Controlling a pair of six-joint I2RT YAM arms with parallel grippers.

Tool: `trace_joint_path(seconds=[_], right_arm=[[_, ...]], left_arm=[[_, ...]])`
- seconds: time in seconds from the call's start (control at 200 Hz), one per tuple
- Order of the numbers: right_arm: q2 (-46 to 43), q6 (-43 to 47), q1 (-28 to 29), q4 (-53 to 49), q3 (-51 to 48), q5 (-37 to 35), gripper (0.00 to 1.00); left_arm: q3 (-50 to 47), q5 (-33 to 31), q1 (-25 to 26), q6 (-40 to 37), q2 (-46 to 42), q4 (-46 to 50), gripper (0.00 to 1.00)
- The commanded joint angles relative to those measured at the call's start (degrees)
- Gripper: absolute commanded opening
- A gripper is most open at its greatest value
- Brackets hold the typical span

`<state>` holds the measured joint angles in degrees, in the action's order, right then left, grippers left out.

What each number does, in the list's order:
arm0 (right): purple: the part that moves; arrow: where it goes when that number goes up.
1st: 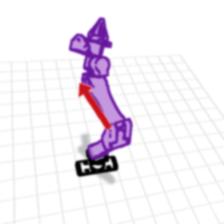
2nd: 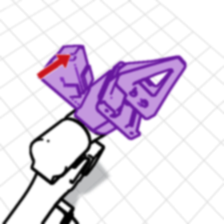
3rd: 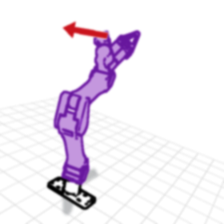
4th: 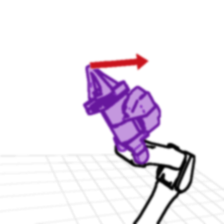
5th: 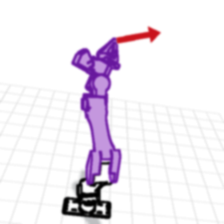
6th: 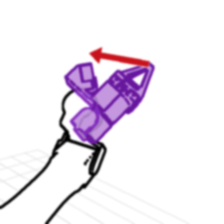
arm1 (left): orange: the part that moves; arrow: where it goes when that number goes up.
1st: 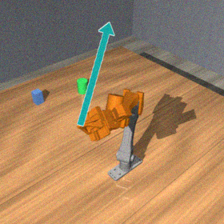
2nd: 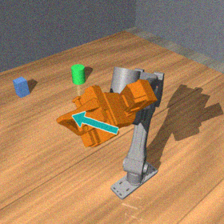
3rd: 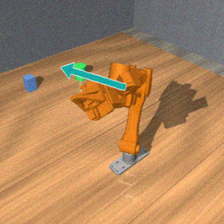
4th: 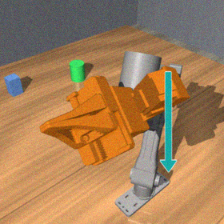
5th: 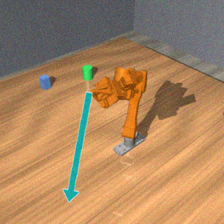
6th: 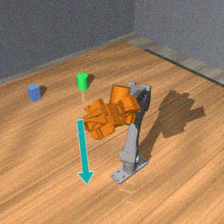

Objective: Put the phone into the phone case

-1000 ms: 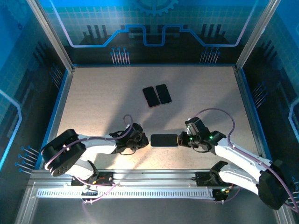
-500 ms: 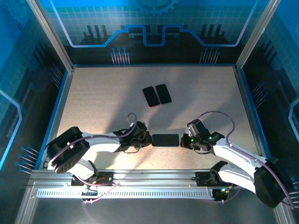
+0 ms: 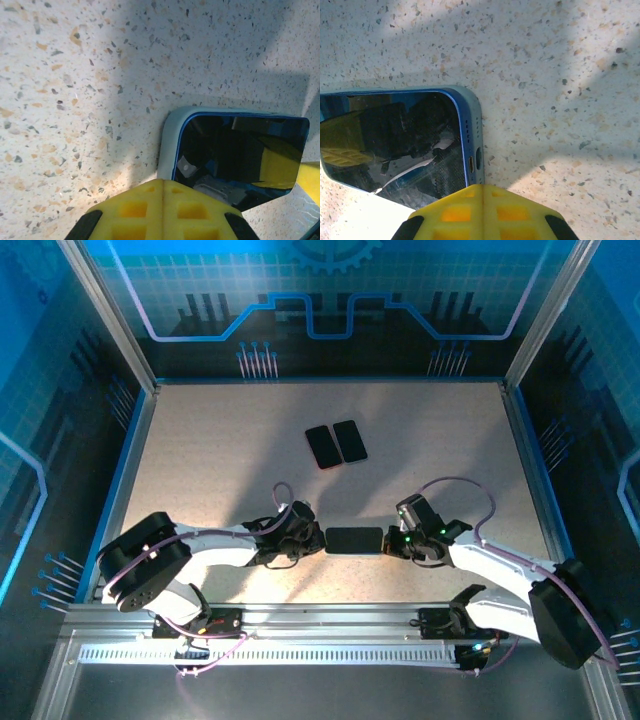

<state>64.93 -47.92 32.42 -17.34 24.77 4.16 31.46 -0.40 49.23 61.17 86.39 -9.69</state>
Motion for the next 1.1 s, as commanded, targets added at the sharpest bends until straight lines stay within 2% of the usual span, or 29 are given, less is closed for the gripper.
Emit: trace_joint_path(seconds=[0.0, 0.715, 0.881, 1.096], right_arm=[[1.57, -0.04, -0.52, 3.54, -0.71, 2.23, 0.00], [10.11, -4.88, 6.84, 12.33, 1.06, 2.52, 0.00], [9.63, -4.15, 7.09, 10.06, 1.81, 1.72, 0.00], [4.65, 0.88, 5.38, -0.17, 4.26, -2.87, 0.00]], left_arm=[[-0.78, -0.48, 0.89, -0.39, -0.09, 2.94, 0.00], [-0.53, -0.47, 2.01, 0.38, 2.03, 0.47, 0.00], [-0.68, -1.36, 2.01, 0.65, 1.64, 1.19, 0.00], [-2.73, -4.52, 2.01, 2.22, -0.45, 2.22, 0.00]])
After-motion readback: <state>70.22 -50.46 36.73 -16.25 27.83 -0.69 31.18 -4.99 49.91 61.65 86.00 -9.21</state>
